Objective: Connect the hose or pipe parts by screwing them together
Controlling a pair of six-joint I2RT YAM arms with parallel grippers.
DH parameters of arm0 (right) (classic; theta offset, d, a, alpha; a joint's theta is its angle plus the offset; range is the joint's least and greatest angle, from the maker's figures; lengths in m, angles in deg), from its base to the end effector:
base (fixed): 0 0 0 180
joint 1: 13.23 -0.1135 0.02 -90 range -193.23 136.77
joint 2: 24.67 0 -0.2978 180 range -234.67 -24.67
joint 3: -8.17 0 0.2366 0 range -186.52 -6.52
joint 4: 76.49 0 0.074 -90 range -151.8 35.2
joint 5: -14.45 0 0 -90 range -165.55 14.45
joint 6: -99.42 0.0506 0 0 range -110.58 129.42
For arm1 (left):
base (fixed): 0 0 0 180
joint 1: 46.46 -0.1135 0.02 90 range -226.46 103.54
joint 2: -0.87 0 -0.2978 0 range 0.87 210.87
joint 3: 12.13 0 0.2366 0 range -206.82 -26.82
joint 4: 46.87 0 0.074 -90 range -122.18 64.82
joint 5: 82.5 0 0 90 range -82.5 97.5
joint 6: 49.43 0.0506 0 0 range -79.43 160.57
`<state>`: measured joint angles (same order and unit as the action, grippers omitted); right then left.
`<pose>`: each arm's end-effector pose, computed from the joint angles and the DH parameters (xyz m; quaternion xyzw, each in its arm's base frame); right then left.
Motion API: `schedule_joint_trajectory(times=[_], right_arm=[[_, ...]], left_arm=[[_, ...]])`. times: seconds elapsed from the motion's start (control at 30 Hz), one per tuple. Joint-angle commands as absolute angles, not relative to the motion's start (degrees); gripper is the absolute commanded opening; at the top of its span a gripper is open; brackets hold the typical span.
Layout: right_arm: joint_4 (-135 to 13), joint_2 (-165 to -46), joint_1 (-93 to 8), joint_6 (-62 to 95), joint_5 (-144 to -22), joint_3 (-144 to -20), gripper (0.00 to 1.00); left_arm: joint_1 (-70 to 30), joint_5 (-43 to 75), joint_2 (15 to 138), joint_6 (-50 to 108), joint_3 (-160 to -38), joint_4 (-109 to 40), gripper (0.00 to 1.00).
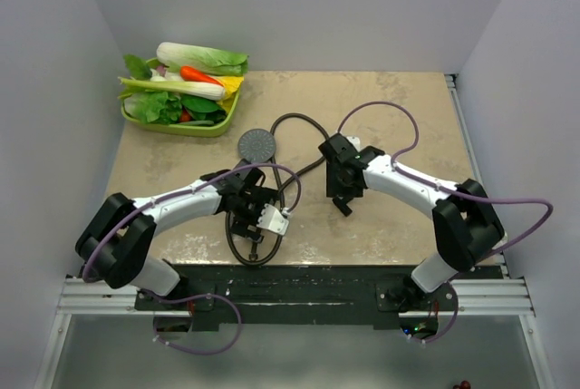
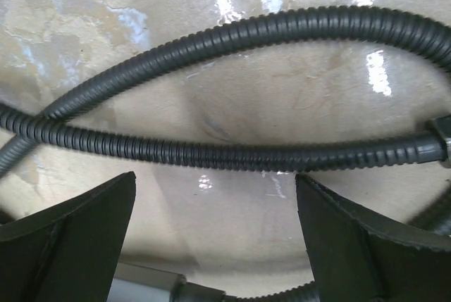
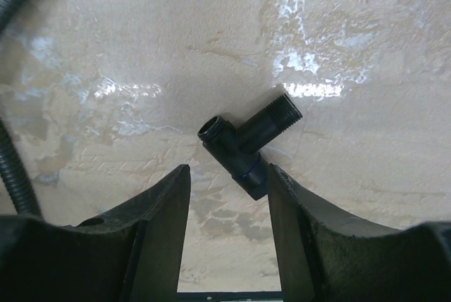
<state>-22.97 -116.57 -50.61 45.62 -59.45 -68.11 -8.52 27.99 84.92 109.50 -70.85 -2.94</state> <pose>0.2480 0.1718 0.2329 0.0153 0.9740 -0.0029 0.2260 0.1831 -0.1652 0.1949 0.7965 0.5509 -0.1213 0.2174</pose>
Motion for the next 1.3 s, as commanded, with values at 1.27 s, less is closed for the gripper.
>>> schedule_joint_trajectory(times=[1.27], right_arm=[[-27.17, -119.77, -44.96, 53.10, -62.80, -64.27, 0.63]], left_arm=[[-7.96, 23.15, 76.54, 112.73, -69.98, -3.44, 0.99]])
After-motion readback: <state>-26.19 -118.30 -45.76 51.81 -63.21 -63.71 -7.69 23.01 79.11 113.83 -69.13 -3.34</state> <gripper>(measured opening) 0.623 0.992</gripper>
